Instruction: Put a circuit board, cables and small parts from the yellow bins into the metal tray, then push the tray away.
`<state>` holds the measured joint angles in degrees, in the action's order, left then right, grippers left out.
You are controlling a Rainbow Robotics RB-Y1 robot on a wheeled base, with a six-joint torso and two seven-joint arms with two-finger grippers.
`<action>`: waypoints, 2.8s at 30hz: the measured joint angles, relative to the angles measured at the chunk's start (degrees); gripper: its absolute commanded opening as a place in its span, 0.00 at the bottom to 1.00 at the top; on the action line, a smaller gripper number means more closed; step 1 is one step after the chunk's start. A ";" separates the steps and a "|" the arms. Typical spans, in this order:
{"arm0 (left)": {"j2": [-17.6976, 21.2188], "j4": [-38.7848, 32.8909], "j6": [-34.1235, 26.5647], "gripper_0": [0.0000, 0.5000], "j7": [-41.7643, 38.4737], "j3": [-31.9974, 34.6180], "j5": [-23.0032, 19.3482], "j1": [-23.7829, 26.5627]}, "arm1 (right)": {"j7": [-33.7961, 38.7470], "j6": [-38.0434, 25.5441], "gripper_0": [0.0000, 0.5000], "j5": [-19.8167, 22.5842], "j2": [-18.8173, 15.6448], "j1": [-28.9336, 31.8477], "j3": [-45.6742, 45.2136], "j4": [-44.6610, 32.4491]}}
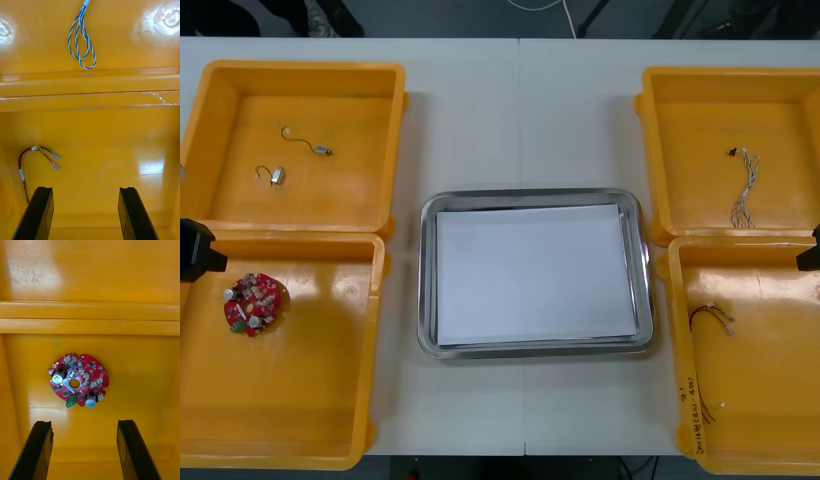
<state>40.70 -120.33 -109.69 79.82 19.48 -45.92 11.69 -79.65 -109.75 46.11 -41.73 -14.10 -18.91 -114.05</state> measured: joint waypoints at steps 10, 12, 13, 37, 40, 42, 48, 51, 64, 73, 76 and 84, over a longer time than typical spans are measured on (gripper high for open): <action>0.00 0.00 0.00 1.00 0.00 0.00 0.00 0.00 | 0.00 0.00 1.00 0.00 0.00 0.00 0.00 0.00; 0.00 0.00 0.00 1.00 0.00 0.00 0.00 0.00 | 0.00 0.00 1.00 0.00 0.00 0.00 0.00 0.00; 0.00 0.00 0.00 1.00 0.01 0.00 0.00 0.00 | 0.00 0.00 1.00 0.00 0.00 0.00 0.00 0.00; 0.00 0.00 0.00 1.00 0.01 0.00 0.00 0.00 | 0.00 0.00 1.00 0.00 0.00 0.00 0.00 0.00; 0.00 0.00 0.00 1.00 0.01 0.00 0.00 0.00 | 0.00 0.00 1.00 0.00 0.00 0.00 0.00 0.00; 0.00 0.00 0.00 1.00 0.01 0.00 0.00 0.00 | 0.00 0.00 1.00 0.00 0.00 0.00 0.00 0.00; 0.00 0.00 0.00 1.00 0.01 0.00 0.00 0.00 | 0.00 0.00 1.00 0.00 0.00 0.00 0.00 0.00; 0.00 0.00 0.00 1.00 0.01 0.00 0.00 0.00 | 0.00 0.00 1.00 0.00 0.00 0.00 0.00 0.00; 0.00 0.00 0.00 1.00 0.02 0.00 0.00 0.00 | 0.00 0.00 1.00 0.00 0.00 0.00 0.00 0.00; 0.00 0.00 0.00 1.00 0.02 0.00 0.00 0.00 | 0.00 0.00 1.00 0.00 0.00 0.00 0.00 0.00; 0.00 0.00 0.00 1.00 0.02 0.00 0.00 0.00 | 0.00 0.00 1.00 0.00 0.00 0.00 0.00 0.00; 0.00 0.00 0.00 1.00 0.02 0.00 0.00 0.00 | 0.00 0.00 1.00 0.00 0.00 0.00 0.00 0.00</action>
<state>40.70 -120.32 -109.69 79.84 19.48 -45.92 11.69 -79.65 -109.75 46.11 -41.73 -14.10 -18.91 -114.05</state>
